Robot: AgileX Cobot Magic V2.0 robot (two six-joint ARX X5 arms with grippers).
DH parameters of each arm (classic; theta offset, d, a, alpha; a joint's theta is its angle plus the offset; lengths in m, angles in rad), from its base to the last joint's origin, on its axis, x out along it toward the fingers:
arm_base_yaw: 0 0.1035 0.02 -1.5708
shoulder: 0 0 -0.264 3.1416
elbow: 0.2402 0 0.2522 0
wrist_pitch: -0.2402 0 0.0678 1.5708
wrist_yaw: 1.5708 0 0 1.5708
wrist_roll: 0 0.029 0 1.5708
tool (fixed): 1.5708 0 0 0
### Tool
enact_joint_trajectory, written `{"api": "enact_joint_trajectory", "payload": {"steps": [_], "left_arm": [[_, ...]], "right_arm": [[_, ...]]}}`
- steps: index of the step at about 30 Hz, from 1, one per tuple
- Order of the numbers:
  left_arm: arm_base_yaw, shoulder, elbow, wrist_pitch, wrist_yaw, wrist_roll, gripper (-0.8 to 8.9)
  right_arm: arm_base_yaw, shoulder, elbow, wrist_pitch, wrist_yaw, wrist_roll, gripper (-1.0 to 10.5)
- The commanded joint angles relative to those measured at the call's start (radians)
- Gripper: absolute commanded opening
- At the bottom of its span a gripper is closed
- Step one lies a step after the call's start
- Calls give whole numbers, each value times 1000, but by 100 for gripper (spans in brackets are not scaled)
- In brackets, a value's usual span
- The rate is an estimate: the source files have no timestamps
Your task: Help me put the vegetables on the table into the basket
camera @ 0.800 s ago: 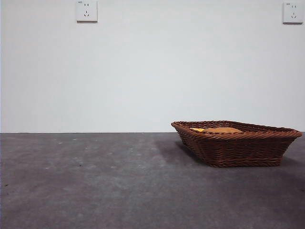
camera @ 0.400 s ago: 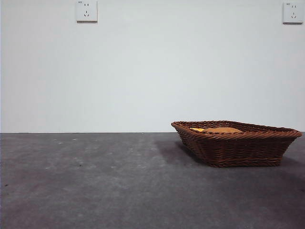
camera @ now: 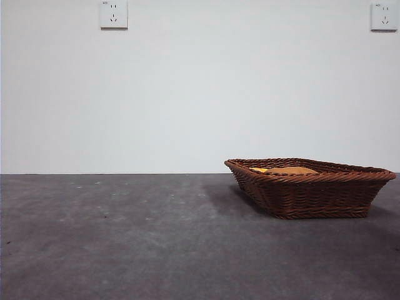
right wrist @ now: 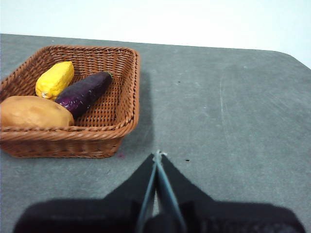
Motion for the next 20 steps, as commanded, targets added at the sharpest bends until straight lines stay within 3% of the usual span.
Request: {"api": "enact_joint_trajectory", "payload": {"steps": [1,20], "left_arm": [[3,0,-13,3,0,-10,-1],[3,0,-13,3,0,-10,-1]], "right_arm": [[-1,0,-10,5,3,7,1],[-1,0,-10,5,3,7,1]]}}
